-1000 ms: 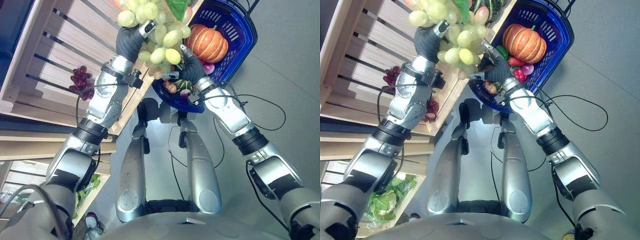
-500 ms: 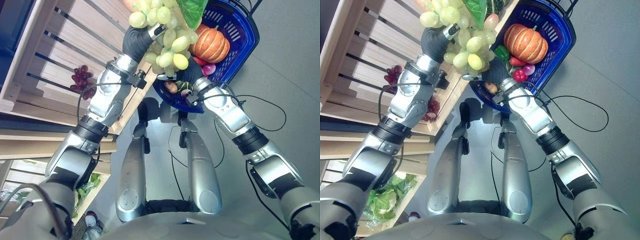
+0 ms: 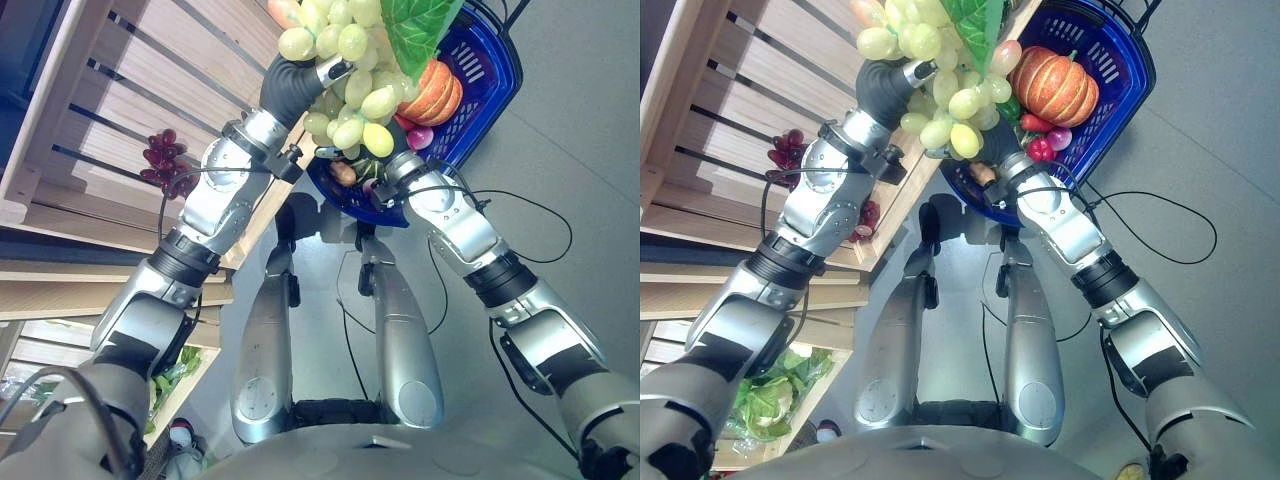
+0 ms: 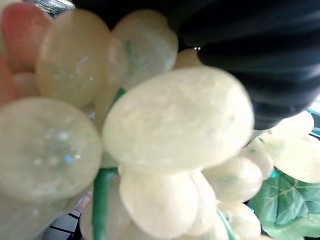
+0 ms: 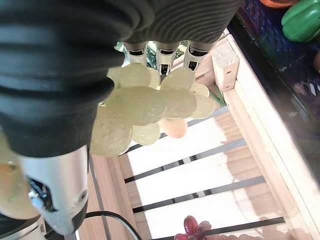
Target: Pick up fruits and vegetables into the basket
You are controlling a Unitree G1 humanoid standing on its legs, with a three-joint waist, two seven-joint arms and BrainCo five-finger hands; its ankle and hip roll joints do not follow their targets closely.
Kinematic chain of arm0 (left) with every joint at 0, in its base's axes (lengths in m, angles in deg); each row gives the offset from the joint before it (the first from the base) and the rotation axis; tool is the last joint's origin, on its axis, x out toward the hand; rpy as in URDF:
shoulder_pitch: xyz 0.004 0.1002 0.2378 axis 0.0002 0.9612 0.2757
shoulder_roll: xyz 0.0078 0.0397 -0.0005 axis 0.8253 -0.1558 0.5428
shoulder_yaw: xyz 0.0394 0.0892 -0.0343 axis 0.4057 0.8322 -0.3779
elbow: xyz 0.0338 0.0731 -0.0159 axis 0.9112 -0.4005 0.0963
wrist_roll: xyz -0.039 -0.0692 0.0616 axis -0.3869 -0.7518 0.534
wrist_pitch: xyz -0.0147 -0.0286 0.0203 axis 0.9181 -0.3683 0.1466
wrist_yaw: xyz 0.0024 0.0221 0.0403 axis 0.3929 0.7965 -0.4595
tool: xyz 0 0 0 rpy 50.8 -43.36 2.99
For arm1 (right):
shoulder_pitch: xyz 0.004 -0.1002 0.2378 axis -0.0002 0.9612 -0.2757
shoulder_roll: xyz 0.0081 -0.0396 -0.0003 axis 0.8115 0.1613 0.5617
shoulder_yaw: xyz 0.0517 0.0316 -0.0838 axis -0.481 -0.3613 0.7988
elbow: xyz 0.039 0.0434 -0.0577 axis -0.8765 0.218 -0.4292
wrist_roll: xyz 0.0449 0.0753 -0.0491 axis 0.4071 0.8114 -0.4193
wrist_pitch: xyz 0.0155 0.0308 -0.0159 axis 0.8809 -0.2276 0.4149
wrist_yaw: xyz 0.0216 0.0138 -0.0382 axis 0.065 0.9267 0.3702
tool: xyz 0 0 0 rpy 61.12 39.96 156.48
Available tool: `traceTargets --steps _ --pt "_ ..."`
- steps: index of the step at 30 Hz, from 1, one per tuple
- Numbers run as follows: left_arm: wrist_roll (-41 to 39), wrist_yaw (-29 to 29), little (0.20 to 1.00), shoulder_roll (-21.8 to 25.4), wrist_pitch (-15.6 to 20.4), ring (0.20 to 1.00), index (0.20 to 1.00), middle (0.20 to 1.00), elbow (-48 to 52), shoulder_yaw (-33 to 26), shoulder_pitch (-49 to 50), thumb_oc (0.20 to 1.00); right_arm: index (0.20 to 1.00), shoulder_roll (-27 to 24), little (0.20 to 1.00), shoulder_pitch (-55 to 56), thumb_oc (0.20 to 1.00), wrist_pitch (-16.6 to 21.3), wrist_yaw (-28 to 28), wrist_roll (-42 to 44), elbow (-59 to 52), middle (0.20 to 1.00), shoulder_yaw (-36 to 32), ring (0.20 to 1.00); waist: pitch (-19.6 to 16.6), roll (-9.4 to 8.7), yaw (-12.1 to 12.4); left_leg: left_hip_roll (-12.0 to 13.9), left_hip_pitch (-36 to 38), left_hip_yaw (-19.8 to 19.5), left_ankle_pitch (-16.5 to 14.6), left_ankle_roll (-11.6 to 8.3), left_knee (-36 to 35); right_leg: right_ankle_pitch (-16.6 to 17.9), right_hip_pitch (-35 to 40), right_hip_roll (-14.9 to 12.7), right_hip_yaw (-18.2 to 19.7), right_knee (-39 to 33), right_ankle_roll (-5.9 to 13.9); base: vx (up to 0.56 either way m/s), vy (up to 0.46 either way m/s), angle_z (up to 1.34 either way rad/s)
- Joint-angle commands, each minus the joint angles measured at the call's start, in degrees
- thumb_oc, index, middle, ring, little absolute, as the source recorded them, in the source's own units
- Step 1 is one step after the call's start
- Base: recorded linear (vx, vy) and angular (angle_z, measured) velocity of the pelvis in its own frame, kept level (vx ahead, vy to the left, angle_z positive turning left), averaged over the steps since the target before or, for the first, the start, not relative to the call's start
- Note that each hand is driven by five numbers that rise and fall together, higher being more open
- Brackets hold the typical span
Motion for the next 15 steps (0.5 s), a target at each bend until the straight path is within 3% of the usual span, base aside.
traceTargets --steps 1,2,15 --pt "-2.40 3.23 0.200 -1.86 2.05 0.200 0.200 0.200 7.12 1.11 -1.48 0.200 0.937 1.99 0.937 -1.74 0.937 5.31 -0.84 2.85 -8.40 0.937 -0.70 0.937 -1.61 0.85 -0.84 -2.92 -0.07 -0.84 -6.01 -0.09 4.35 -2.20 5.83 0.22 -1.78 -2.85 4.40 0.00 0.000 0.00" --pt "-2.09 3.42 0.200 -2.20 2.13 0.200 0.200 0.200 7.23 1.14 -1.08 0.200 0.200 2.18 0.200 -1.60 0.200 5.45 -1.35 2.59 -8.38 0.200 -0.77 0.200 -1.61 0.86 -0.81 -2.89 0.15 -0.80 -6.31 -0.05 4.43 -2.47 5.96 0.21 -1.77 -2.67 4.42 0.00 0.000 0.00" --pt "-1.81 3.04 0.200 -2.72 2.03 0.200 0.200 0.200 8.03 0.80 -0.35 0.200 0.200 2.81 0.200 -1.35 0.200 5.64 -2.15 1.94 -8.28 0.200 -1.03 0.200 -1.61 0.95 -0.60 -3.14 0.31 -0.90 -6.22 0.13 4.16 -2.30 6.14 0.17 -2.03 -2.95 4.40 0.00 0.000 0.00"
